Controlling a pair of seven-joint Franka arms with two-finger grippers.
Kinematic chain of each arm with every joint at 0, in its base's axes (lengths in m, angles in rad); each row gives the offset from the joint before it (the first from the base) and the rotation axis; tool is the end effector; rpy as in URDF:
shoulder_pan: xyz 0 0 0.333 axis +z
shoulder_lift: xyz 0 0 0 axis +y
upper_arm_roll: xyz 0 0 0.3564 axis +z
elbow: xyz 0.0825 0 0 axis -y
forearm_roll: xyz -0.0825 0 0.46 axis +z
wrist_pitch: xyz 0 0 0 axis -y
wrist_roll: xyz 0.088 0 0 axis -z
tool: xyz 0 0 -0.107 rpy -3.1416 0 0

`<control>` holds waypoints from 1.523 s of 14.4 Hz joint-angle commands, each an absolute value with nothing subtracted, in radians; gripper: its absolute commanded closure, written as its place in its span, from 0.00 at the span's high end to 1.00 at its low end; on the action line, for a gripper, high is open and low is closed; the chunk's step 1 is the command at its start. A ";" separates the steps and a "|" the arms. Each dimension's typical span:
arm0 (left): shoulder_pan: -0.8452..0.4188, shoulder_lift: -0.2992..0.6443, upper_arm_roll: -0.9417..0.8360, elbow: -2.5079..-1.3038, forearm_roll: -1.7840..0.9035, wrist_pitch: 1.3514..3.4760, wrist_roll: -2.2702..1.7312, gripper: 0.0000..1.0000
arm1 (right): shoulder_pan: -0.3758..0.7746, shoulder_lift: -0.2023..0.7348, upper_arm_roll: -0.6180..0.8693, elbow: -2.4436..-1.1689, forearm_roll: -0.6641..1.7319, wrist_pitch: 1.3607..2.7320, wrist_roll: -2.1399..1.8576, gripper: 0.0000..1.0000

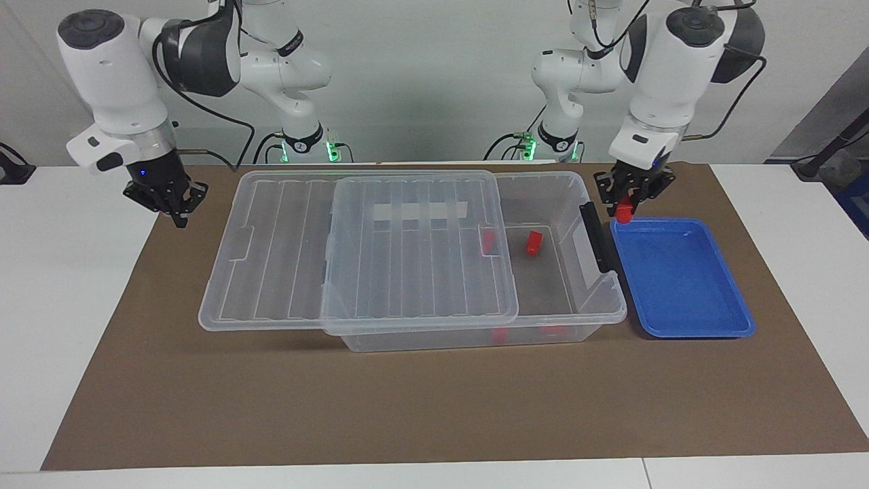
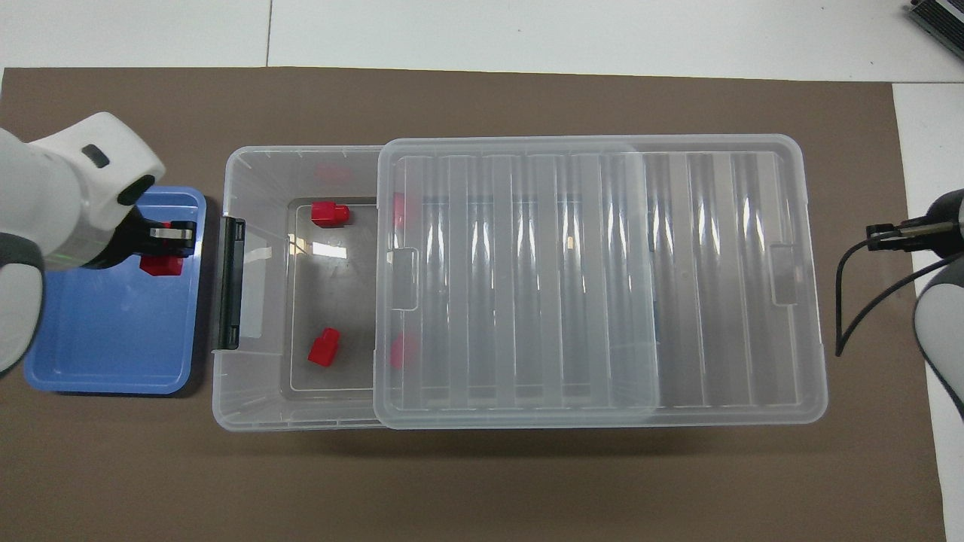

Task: Place red block in blue tray from box

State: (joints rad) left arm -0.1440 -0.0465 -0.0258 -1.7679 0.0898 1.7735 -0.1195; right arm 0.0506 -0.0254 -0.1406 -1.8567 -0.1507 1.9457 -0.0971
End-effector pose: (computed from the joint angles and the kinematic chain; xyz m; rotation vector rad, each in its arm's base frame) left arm 0.6188 -0.0985 0.6035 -3.0572 0.1011 -0.0986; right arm 0.6355 -0.0683 0.5569 2.9871 0.0810 0.1505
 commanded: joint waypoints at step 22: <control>0.170 0.035 -0.031 -2.095 0.031 2.260 0.164 0.09 | 0.109 0.058 -0.124 -1.954 -0.127 2.112 -0.048 0.00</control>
State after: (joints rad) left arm 0.1496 0.0411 -0.0208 -2.0766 0.0506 2.2335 0.1577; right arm 0.0914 0.0747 -0.1290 -1.9337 -0.1466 2.1069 -0.0797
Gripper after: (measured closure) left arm 0.648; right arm 0.991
